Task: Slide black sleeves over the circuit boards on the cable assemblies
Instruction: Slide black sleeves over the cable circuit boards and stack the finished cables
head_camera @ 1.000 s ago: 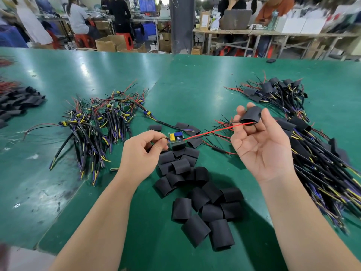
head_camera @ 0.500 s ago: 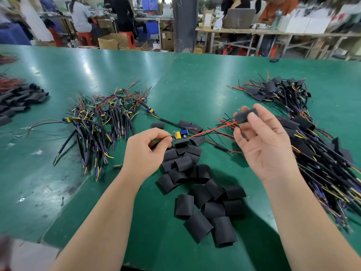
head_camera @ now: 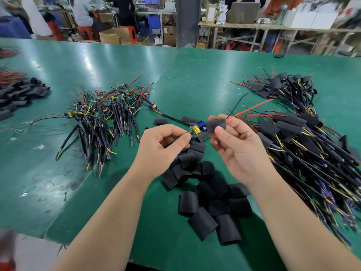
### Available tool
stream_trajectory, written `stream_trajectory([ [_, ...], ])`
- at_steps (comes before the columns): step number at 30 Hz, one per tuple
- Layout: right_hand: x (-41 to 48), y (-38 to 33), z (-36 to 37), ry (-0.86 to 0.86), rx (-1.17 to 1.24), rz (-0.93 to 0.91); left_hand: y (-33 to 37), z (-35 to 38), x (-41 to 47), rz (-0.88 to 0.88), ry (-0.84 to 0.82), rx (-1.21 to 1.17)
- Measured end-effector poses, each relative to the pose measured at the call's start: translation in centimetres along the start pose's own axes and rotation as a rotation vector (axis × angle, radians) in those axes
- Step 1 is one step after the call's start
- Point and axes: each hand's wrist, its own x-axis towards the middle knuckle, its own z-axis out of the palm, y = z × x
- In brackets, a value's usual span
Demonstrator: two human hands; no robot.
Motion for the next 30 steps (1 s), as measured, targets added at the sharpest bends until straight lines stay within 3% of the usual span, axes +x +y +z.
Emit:
stream_trajectory([
  [5,0.0,-0.2,-0.2,-0.042,0.012,-0.002,0.2,0.0,0.0,-0.015,-0.102,-0.069],
  [8,-0.2,-0.3,-0.1,-0.052,-0.131,-0.014,0.0,-0.2,0.0,-0.018,-0.132,-0.061],
  [11,-0.3,-0.1,0.0,-0.069,-0.268,-0.059,-0.2,-0.1,0.0,-0.028,-0.101,-0.026],
  [23,-0.7,0.8,0.7,0.032,-0.312,-0.037,-0.6,-0.1,0.0,-0.014,-0.063,0.088],
  [30,-0.6,0.7,0.7,-0.027,-0.082,0.11,0.2,0.0,0.1,0.003,-0.081,-0.083],
])
